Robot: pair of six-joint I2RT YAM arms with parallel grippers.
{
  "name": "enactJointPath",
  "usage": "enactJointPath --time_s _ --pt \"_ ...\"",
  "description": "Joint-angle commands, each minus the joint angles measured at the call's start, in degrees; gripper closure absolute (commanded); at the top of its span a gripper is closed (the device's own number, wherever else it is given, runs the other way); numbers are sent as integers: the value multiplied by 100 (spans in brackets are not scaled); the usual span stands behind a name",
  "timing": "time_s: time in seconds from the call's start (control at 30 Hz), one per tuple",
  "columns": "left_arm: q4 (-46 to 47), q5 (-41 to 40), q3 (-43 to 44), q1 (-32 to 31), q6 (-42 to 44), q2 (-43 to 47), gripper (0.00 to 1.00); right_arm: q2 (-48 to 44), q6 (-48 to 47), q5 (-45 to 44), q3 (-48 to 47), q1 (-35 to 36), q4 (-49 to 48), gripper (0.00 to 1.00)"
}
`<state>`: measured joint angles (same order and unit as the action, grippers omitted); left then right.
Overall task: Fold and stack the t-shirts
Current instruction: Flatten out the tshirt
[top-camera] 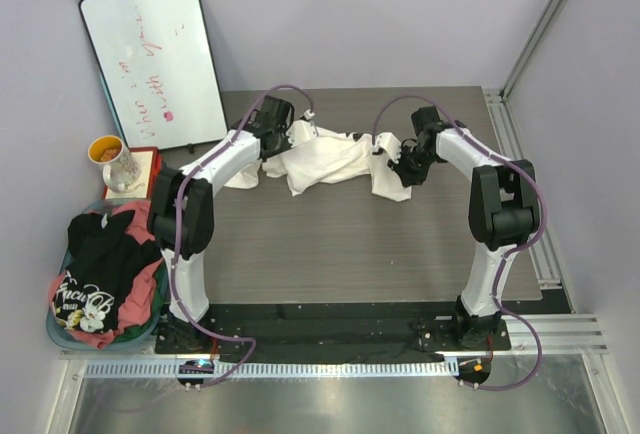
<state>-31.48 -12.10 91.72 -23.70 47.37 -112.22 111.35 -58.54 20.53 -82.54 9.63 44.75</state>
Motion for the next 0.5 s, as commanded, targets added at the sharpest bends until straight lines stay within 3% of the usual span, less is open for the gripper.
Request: enactJointPath --time_s 0.0,0.2,0.47 --pt "433 -372 -93 103 132 -98 100 -499 -236 -453 10 -101 -256 99" --pt "669 -477 -277 164 193 -299 100 -632 -430 -918 203 -216 -527 99" --pt "1513 -943 -445 156 132 -484 97 -992 -447 -1859 1054 -268 -2750 99"
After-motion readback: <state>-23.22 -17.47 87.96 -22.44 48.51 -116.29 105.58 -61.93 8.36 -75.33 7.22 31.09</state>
